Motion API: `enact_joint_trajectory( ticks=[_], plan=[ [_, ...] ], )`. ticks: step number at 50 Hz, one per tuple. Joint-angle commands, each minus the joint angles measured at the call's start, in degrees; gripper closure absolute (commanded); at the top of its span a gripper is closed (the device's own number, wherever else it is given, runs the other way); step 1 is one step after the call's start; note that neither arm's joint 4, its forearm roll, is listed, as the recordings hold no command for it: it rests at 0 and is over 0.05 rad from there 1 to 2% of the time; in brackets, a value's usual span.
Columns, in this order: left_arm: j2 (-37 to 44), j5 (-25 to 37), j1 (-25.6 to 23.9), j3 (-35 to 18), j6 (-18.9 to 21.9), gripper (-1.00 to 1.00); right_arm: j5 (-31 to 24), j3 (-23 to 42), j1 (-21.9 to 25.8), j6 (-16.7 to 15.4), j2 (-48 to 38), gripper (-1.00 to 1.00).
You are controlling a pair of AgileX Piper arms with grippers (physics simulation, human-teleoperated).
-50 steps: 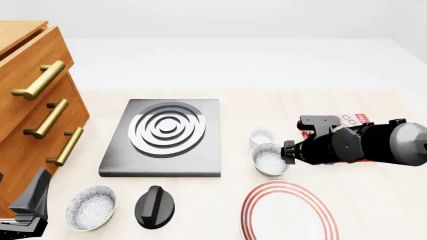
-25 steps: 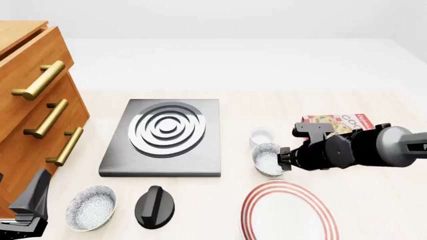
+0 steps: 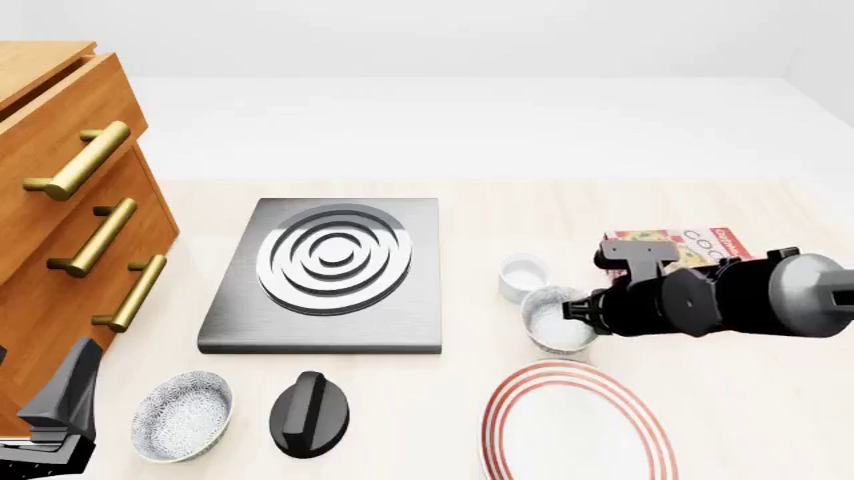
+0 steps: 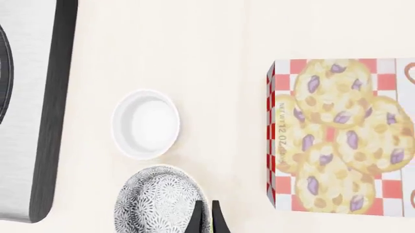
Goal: Pick the akita bowl between the plate and the ramekin and place it on the plate.
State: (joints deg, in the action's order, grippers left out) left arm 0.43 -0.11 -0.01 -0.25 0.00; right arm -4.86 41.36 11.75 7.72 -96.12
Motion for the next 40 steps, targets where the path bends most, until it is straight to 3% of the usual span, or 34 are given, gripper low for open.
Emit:
enact_joint_trajectory(
  ticks=[1, 13, 15, 19, 22, 33, 36, 40],
  plan=[
    [0.01, 0.00, 0.00, 0.00, 0.00, -1.00, -2.45, -0.16, -0.09, 0.36, 3.92, 1.00],
    [-0.01, 0.00, 0.01, 0.00, 0.01, -1.00, -12.36, 1.89, 0.51, -0.82, 16.89, 1.00],
    [-0.01, 0.00, -0.01, 0.00, 0.00, -1.00, -13.75, 1.91, -0.51, -2.68, 19.85, 1.00],
    [0.00, 0.00, 0.00, 0.00, 0.00, -1.00, -16.39, 2.80, 0.17, -2.39, 22.43, 1.00],
    [-0.01, 0.00, 0.00, 0.00, 0.00, -1.00, -18.07, 2.74, -1.38, -4.62, 25.97, 1.00],
    [0.00, 0.00, 0.00, 0.00, 0.00, -1.00, -29.51, 5.36, 1.45, -6.16, 37.94, 1.00],
    [0.01, 0.00, 0.01, 0.00, -0.01, -1.00, -32.66, 6.14, 1.06, -7.84, 42.00, 1.00],
    [-0.01, 0.00, 0.00, 0.00, 0.00, -1.00, -33.92, 5.45, 2.83, -7.74, 43.63, 1.00]
  ],
)
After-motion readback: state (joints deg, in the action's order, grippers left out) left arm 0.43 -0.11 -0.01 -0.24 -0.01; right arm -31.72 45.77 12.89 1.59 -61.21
